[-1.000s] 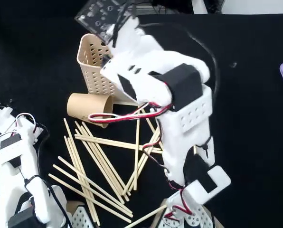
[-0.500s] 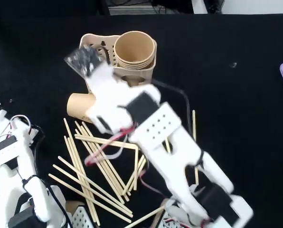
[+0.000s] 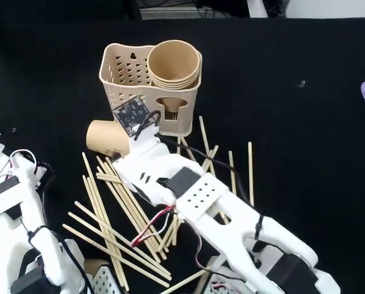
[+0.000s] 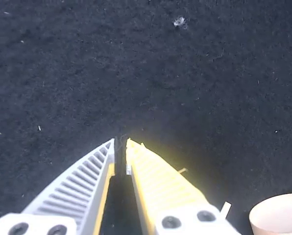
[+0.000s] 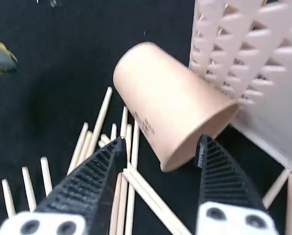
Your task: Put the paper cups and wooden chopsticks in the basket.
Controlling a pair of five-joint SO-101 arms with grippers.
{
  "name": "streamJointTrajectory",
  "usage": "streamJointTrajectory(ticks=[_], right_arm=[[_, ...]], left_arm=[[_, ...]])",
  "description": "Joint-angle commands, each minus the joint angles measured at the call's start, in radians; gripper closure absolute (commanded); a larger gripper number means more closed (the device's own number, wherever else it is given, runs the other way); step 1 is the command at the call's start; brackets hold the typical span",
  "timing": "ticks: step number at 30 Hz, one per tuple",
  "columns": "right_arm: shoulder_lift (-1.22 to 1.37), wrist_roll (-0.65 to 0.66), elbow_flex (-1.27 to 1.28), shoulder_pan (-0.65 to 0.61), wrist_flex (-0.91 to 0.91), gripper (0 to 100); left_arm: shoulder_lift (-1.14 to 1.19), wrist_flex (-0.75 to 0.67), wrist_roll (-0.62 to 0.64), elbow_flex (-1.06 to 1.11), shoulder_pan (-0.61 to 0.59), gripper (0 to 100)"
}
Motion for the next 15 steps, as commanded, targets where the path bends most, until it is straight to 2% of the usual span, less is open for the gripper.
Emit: streamJointTrajectory(ticks=[1, 7, 13, 15], right_arm=[[0.071, -0.012, -0.015, 0.009, -0.089, 76.6], [0.225, -0.012, -0.056, 0.028, -0.157, 76.8], [0.248, -0.006, -0.073, 0.028, -0.153, 77.0], [0.248, -0.005, -0.071, 0.029, -0.152, 81.6]], left_arm=[[-0.026, -0.015, 0.005, -0.027, -0.002, 95], [-0.026, -0.015, 0.005, -0.027, -0.001, 95], [-0.026, -0.017, 0.005, -0.027, -0.001, 95], [-0.026, -0.017, 0.005, -0.027, 0.001, 95]])
